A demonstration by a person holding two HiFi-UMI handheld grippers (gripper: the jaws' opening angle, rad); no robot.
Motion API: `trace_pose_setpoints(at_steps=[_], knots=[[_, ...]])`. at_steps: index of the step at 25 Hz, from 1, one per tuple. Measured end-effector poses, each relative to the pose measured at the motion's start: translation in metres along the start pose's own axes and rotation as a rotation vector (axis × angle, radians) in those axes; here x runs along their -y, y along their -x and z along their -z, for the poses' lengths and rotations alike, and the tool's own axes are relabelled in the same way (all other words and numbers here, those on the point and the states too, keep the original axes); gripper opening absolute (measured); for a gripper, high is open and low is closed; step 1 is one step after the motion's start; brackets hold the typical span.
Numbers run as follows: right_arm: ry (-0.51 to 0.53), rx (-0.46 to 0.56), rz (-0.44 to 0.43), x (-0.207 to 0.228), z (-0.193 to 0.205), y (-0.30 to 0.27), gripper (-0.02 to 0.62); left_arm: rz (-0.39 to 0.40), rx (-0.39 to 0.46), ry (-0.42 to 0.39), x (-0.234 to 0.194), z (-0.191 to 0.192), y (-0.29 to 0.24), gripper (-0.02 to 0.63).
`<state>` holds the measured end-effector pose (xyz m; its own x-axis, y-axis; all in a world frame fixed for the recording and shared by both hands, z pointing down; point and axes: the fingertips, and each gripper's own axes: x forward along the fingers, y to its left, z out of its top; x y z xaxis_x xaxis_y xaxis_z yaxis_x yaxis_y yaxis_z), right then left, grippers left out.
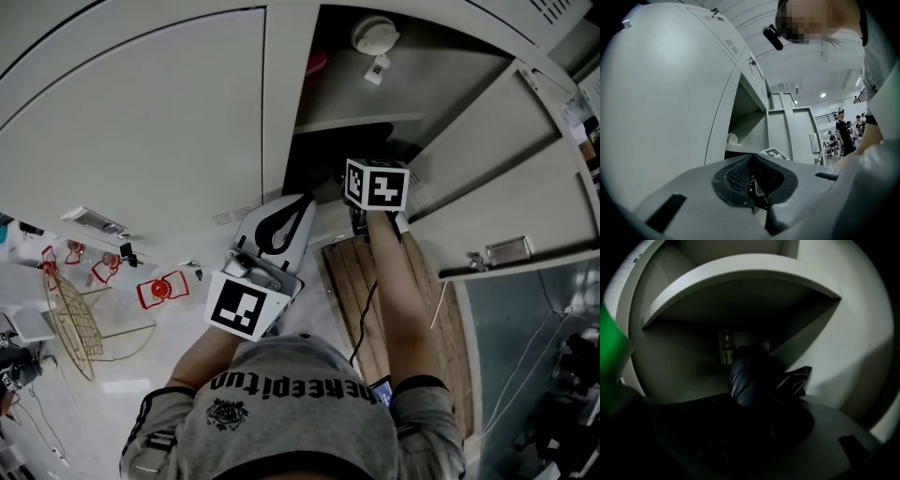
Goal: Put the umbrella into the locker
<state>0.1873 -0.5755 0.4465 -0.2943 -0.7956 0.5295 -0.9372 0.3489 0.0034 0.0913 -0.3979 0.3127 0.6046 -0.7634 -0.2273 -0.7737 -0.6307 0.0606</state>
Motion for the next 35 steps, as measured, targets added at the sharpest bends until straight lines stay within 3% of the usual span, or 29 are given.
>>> trace_pose_setpoints(at_steps=[3, 4, 5, 6, 8, 14, 26, 35], knots=[[-0.028, 0.065, 0.016, 0.005, -0.015, 0.002, 0.253, -0.003, -0.009, -0.003, -0.001, 0.002, -0.001, 0.003], [-0.037, 0.121, 0.039, 0.009, -0.029, 0.007, 0.203, -0.003, -0.012, -0.004, -0.002, 0.003, -0.001, 0.003], [-0.037, 0.176, 0.068, 0.014, -0.043, 0.012, 0.080, -0.003, -0.014, -0.004, -0.002, 0.003, -0.002, 0.003], [-0.027, 0.211, 0.089, 0.017, -0.056, 0.017, 0.040, -0.003, -0.012, -0.004, -0.002, 0.003, -0.002, 0.003], [0.003, 0.217, 0.082, 0.014, -0.066, 0.019, 0.040, -0.002, -0.004, -0.001, -0.001, 0.002, -0.004, 0.003], [-0.003, 0.150, 0.038, 0.005, -0.038, 0.009, 0.041, 0.008, -0.003, -0.001, 0.004, 0.001, -0.001, 0.003], [-0.009, 0.188, 0.019, -0.002, -0.036, 0.023, 0.040, -0.005, -0.006, 0.007, 0.005, 0.001, 0.005, 0.003], [-0.048, 0.227, -0.004, -0.008, -0.026, 0.054, 0.002, -0.003, -0.007, -0.001, 0.016, -0.003, 0.009, 0.003]])
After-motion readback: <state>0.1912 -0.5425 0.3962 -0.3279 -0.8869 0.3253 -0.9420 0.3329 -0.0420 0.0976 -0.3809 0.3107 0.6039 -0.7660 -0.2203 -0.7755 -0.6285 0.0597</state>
